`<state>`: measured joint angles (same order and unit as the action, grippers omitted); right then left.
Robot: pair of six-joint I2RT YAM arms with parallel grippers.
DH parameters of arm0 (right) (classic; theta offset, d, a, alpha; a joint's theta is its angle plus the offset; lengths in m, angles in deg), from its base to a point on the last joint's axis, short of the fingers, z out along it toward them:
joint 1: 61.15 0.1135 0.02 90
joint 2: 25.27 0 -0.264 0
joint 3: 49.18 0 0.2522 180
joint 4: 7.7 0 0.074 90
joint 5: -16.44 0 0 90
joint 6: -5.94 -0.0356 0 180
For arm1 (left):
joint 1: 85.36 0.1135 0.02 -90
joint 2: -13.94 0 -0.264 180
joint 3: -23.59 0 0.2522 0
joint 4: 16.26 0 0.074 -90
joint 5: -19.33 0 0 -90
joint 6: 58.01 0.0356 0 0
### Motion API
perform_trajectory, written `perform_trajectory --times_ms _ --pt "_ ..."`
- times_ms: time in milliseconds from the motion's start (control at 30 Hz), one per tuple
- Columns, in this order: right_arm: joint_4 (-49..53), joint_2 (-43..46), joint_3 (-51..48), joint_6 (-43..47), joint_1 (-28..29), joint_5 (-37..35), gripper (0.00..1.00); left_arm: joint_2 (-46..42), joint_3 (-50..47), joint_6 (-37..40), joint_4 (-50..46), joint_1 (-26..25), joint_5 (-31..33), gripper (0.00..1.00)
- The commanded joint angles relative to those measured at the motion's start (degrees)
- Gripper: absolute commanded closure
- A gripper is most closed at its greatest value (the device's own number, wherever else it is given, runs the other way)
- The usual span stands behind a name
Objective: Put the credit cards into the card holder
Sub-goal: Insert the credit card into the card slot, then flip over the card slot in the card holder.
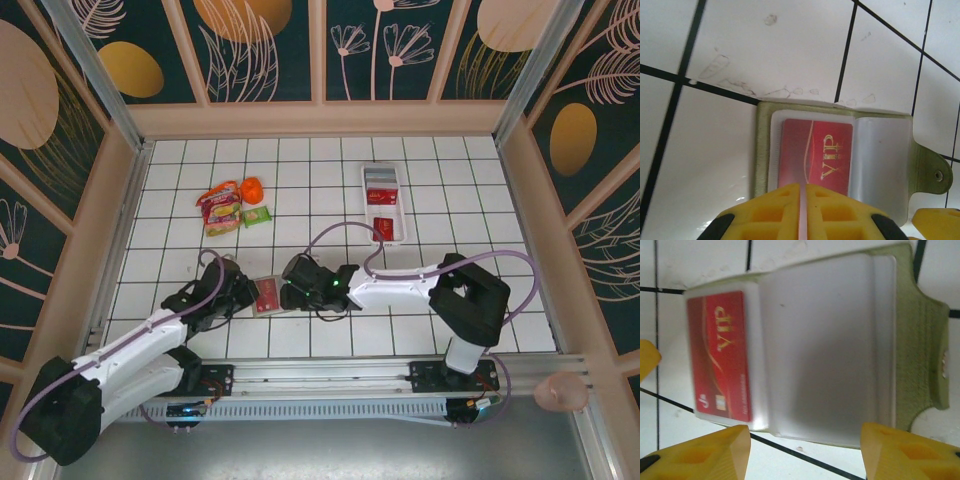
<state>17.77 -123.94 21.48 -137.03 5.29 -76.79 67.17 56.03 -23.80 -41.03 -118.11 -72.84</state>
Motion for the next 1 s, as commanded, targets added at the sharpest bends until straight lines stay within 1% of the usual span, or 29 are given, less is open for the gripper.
perform_trajectory --times_ms 0,467,700,967 --pt "-0.68 0.13 0.28 -2.26 0.25 -1.28 0.39 1.55 -0.47 -0.16 3.14 0.06 -2.09 0.89" --pt "-2.63 -4.89 2.92 -1.06 -0.42 -0.34 0.42 1.78 -4.21 -0.92 4.21 0.11 -0.99 0.92" --pt "-5.06 -6.69 4.04 -1.08 -0.52 1.28 0.42 2.14 -5.92 -1.35 5.07 0.06 -1.01 0.94" --pt "-12.85 -7.05 3.98 -1.80 -0.56 1.99 0.43 0.46 -6.21 -2.11 3.66 0.06 -0.55 0.95"
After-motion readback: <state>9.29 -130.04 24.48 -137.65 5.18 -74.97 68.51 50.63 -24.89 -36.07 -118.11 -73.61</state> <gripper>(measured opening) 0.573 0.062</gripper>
